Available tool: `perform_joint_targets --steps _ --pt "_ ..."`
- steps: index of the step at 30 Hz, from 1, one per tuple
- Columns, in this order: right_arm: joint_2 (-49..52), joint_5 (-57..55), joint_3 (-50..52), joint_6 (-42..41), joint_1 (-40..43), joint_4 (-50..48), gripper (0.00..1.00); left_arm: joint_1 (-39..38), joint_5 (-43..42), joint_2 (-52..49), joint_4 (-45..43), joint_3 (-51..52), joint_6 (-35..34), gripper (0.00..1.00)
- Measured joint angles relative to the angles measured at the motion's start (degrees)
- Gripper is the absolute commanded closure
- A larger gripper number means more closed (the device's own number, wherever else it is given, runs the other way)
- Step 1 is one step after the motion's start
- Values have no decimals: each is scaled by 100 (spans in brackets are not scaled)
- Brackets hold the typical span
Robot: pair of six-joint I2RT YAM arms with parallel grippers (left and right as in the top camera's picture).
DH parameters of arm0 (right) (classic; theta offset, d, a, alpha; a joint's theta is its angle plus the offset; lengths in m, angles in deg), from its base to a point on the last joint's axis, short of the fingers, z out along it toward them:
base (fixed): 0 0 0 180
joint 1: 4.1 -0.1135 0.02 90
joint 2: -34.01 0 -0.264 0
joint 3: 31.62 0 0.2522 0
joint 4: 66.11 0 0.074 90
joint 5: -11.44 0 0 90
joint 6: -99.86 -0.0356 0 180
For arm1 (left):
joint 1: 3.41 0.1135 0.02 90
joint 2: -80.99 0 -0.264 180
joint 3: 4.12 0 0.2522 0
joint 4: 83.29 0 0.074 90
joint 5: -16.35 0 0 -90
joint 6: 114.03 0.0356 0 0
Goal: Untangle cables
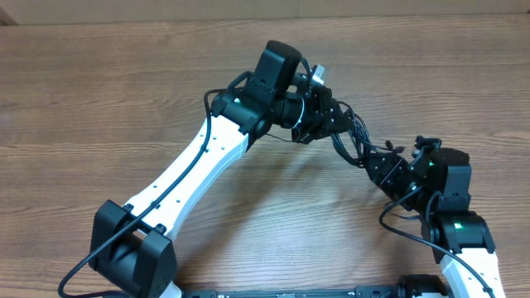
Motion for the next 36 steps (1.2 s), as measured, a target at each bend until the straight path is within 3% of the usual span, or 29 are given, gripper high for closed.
perform_joint_targets --steps 5,14,27,36 --pt "2 144 0 -758 2 -330 78 -2 -52 0 -258 0 -236 96" --pt "4 22 0 -1676 2 -546 78 -90 -70 0 -1152 0 -748 96" --pt "4 -647 0 -2332 2 -590 79 -107 -68 0 -1207 0 -999 96" --pt "4 -953 0 -3209 2 -732 79 -317 7 0 -1335 0 -1084 96"
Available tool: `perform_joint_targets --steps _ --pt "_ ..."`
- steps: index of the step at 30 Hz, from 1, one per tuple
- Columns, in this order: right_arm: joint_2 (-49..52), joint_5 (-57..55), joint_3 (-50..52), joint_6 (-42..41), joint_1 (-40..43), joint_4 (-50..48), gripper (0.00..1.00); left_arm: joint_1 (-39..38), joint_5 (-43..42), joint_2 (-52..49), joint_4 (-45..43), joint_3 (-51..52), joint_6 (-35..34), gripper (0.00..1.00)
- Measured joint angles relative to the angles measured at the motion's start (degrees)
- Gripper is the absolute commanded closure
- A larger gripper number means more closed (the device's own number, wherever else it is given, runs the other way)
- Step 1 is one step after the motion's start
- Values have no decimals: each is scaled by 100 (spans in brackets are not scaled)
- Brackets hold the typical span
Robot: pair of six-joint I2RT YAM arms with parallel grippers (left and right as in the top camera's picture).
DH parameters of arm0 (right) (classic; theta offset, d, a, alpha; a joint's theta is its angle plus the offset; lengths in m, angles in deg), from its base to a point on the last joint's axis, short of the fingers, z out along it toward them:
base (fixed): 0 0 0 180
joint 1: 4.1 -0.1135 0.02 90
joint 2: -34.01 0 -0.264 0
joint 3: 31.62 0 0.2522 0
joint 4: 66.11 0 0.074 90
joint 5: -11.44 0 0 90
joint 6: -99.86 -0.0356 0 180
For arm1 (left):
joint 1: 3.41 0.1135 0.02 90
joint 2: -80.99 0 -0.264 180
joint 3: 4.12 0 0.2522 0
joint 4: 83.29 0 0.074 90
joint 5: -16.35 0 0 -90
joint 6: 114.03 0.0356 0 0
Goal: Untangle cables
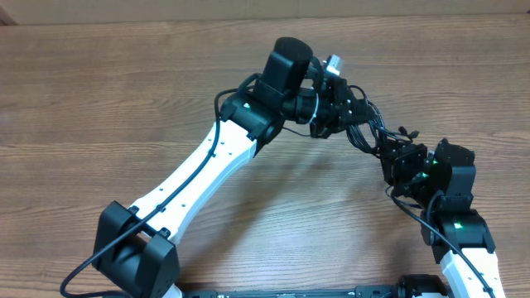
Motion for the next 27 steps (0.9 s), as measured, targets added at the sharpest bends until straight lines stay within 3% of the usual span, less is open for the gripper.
perform_joint_targets --steps 8,27 --pt "0 -190 0 -551 0 -164 79 -24 85 0 -9 0 -138 96" --pt "0 -466 0 -2813 0 -334 78 -48 125 0 -514 0 -828 96"
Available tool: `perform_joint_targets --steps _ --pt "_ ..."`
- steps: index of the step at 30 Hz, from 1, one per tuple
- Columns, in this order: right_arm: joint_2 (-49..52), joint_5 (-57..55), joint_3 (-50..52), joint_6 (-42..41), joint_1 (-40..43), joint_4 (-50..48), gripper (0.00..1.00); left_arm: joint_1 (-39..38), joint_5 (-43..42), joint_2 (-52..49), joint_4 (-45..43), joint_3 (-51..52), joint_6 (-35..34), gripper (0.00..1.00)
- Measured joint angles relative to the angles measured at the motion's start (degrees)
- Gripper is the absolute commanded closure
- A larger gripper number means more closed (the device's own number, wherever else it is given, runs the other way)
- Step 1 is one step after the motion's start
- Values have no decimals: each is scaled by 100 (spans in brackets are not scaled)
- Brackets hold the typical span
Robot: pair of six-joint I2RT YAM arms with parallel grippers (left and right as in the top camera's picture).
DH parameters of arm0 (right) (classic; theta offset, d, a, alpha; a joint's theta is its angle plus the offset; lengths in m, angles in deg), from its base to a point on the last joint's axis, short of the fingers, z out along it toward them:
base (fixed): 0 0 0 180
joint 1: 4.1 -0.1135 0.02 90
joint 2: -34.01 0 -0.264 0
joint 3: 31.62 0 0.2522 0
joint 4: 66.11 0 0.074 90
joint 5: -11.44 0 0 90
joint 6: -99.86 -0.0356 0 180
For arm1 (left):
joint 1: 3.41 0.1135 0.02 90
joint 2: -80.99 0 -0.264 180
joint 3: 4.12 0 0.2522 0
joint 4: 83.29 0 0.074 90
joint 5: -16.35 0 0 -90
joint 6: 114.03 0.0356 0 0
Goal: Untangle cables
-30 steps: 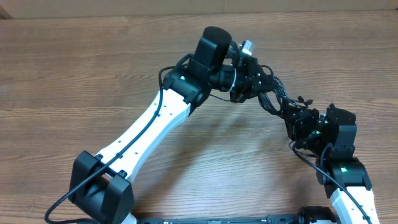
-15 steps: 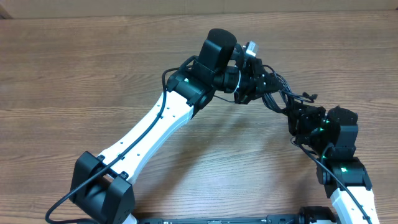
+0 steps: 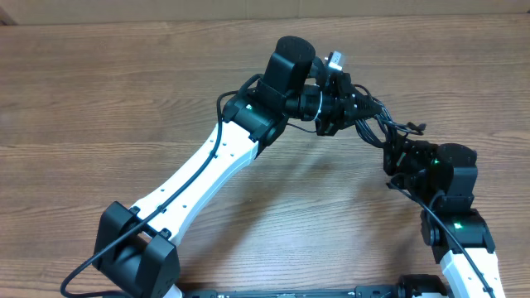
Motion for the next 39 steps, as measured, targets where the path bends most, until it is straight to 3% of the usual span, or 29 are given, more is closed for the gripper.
perform_joint_targets --steps 24,35,37,39 --pt "22 -179 0 -136 39 -990 77 -201 -28 2 -44 0 -55 96" --pt "61 50 0 -13 33 -1067 68 -46 -247 2 -450 0 -308 96" --pt "140 59 0 15 33 -1088 74 -46 -278 2 -461 0 -350 96" --pt "232 81 0 66 33 -1113 88 -46 -317 2 -476 0 -352 96"
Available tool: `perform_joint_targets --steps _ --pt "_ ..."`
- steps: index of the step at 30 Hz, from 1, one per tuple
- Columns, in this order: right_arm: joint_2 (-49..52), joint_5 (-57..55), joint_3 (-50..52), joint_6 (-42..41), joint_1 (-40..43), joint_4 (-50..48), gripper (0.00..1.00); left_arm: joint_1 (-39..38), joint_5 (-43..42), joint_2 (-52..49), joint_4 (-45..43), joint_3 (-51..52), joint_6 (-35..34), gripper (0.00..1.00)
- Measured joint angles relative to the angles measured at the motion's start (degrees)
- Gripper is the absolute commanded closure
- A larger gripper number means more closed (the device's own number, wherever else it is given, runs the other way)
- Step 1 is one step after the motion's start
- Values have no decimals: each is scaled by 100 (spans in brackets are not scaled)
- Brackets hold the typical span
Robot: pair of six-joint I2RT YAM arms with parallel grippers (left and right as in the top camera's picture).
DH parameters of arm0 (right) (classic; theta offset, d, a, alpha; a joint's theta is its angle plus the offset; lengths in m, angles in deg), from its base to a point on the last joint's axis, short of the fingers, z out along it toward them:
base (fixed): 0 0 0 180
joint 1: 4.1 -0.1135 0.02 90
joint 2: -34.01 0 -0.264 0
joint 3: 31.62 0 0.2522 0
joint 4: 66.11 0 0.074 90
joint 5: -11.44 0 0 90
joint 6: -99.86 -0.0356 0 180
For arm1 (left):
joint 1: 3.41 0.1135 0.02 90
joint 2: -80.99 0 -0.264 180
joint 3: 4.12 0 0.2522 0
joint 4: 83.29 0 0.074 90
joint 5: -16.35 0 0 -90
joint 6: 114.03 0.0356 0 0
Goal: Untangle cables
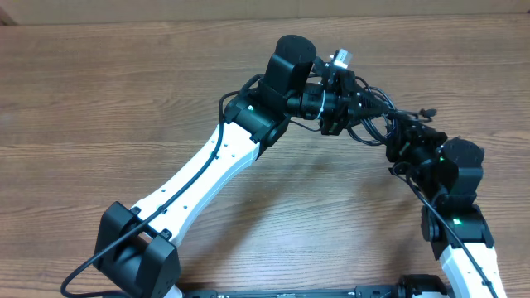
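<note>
A bundle of thin black cables (378, 118) hangs in the air between my two grippers, right of the table's middle, its loops bunched together. My left gripper (351, 101) reaches in from the left and looks shut on the bundle's left end. My right gripper (403, 139) comes up from the lower right and looks shut on the other end. Black fingers against black strands hide the exact grip. A short cable end (426, 112) sticks out to the right above the right wrist.
The wooden table (124, 91) runs all around. The left arm (207, 165) crosses diagonally from the front left base, and the right arm's base (464, 248) stands at the front right. A light wall edge lies along the far side.
My right gripper has moved farther away and slightly right, closer to the left gripper. The left gripper has shifted a little to the right. The bundle between them is shorter and more bunched.
At first both grippers held the cable bundle lower, near the middle right. Then both stood farther back and to the right, with the bundle still between them. They kept shifting that way, and now they hold it close together farther back still.
</note>
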Motion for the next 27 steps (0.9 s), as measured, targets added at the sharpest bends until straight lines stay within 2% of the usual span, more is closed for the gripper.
perform_joint_targets --steps 2,17,27 --pt "92 63 0 -9 0 -4 96 0 -42 0 2 0 -7 96" --pt "166 361 0 184 -4 -13 96 2 -79 0 -13 0 -13 96" --pt "166 1110 0 1980 -4 -11 96 326 -63 0 297 0 348 96"
